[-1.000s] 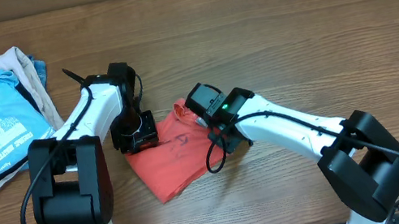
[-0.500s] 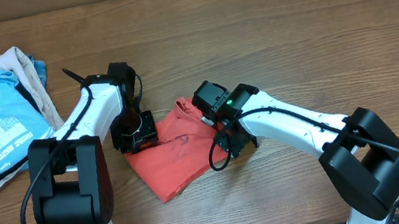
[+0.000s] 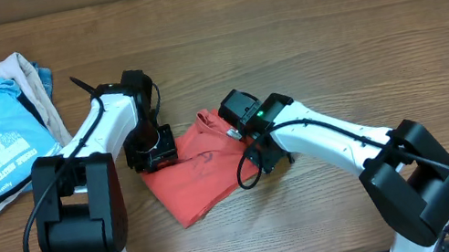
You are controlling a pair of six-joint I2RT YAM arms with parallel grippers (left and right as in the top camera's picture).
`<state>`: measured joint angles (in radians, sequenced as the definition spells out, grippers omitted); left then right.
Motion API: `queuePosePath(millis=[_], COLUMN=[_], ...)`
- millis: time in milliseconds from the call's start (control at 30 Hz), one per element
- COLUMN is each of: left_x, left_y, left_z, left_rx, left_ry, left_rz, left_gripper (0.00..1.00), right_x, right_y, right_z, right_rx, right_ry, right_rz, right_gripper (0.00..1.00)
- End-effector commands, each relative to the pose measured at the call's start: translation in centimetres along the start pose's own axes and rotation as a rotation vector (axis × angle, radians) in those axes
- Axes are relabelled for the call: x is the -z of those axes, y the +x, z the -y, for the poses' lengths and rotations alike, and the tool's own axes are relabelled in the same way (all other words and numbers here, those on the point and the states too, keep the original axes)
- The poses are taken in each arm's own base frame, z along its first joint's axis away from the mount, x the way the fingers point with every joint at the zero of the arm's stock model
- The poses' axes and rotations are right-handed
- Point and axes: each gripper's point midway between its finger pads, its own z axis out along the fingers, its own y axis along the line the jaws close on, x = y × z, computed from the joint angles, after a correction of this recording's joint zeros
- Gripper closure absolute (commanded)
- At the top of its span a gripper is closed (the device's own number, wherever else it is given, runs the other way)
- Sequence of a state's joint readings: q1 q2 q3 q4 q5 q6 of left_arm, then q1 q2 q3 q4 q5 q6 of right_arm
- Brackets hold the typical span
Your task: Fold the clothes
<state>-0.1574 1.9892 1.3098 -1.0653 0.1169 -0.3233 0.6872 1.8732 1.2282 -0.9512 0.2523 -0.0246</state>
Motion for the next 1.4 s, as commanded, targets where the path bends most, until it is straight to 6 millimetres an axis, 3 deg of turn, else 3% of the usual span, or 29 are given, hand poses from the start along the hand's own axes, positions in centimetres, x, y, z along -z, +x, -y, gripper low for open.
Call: queuePosePath(millis=[0,100,333,433,567,700,800,1067,1367], left_x=[0.3,0.3,0.3,0.3,0.3,0.3,0.3,0.3,0.3], left_y=[-0.6,-0.6,-0.6,-0.6,-0.6,-0.6,-0.6,-0.7,-0.7], left_z=[-0.7,-0.7,-0.7,-0.7,-0.7,-0.7,-0.7,-0.7,-0.7], left_rx=[0.007,0.007,0.007,0.007,0.007,0.007,0.007,0.007,0.007], left_ry=[-0.045,-0.045,-0.045,-0.045,-0.045,-0.045,-0.045,-0.044,-0.044], left_rz=[0.022,0.023,0.023,0.023,0.023,0.024,0.024,0.026,0.025], left_gripper=[0.53,0.53,0.53,0.52,0.52,0.52,0.52,0.52,0.52], right_x=[-1.0,-1.4,-1.2,1.0,5.5,9.5,10.7,10.1,7.0], right_y=[1.3,1.8,1.5,0.6,-2.9,-7.5,-9.4,-9.7,-11.1], right_z=[1.5,0.8,1.7,4.0,4.9,1.6,-1.3,-5.3,-6.5], right_rx=[-0.061,-0.078,-0.123,-0.172,-0.189,-0.029,0.053,0.144,0.158], right_ry=[0.007,-0.066,-0.019,0.084,0.061,-0.168,-0.333,-0.495,-0.488], right_rz=[-0.043,-0.061,-0.053,-0.022,0.11,0.29,0.384,0.378,0.365], right_gripper=[0.24,0.24,0.26,0.25,0.2,0.18,0.18,0.19,0.2])
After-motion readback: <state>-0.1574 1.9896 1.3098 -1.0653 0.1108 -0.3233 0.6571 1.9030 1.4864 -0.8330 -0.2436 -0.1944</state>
